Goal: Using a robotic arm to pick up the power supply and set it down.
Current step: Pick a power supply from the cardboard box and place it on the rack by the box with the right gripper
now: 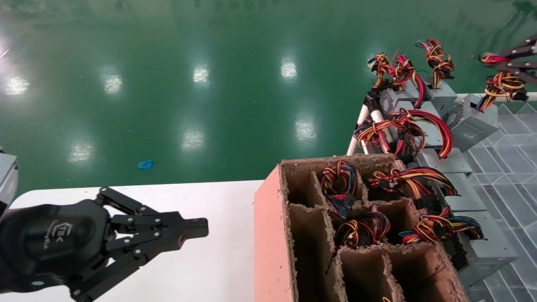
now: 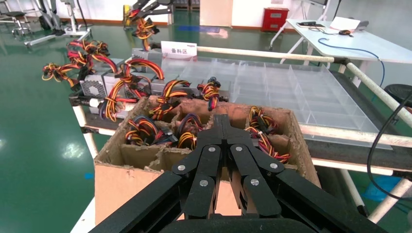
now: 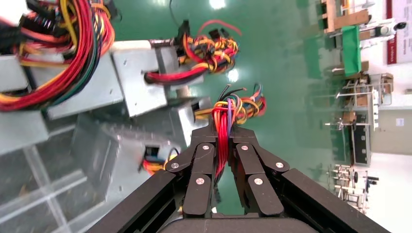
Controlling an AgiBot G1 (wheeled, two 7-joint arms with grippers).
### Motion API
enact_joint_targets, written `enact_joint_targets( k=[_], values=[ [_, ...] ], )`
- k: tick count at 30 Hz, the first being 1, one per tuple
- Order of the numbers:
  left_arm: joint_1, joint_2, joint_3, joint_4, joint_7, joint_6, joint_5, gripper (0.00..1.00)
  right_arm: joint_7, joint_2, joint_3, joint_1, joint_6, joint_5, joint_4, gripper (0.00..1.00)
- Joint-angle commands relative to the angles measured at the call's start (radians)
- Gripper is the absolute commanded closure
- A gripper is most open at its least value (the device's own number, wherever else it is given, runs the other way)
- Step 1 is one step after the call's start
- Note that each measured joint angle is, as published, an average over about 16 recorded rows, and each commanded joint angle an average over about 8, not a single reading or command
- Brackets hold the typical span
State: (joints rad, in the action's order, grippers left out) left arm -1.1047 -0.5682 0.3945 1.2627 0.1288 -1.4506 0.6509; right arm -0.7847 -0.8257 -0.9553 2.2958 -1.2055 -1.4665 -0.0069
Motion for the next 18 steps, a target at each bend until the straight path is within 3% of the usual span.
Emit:
enact_joint_targets(
  k=[1, 18],
  values=[
    [0.0, 0.0, 0.0, 0.0, 0.0, 0.0, 0.0, 1.0, -0.004, -0.011, 0.009, -0.021, 0.009, 0.012, 0.0, 1.0],
    [0.0, 0.0, 0.0, 0.0, 0.0, 0.0, 0.0, 1.0, -0.016, -0.079, 0.077, -0.143, 0.204, 0.11, -0.006, 1.0]
  ],
)
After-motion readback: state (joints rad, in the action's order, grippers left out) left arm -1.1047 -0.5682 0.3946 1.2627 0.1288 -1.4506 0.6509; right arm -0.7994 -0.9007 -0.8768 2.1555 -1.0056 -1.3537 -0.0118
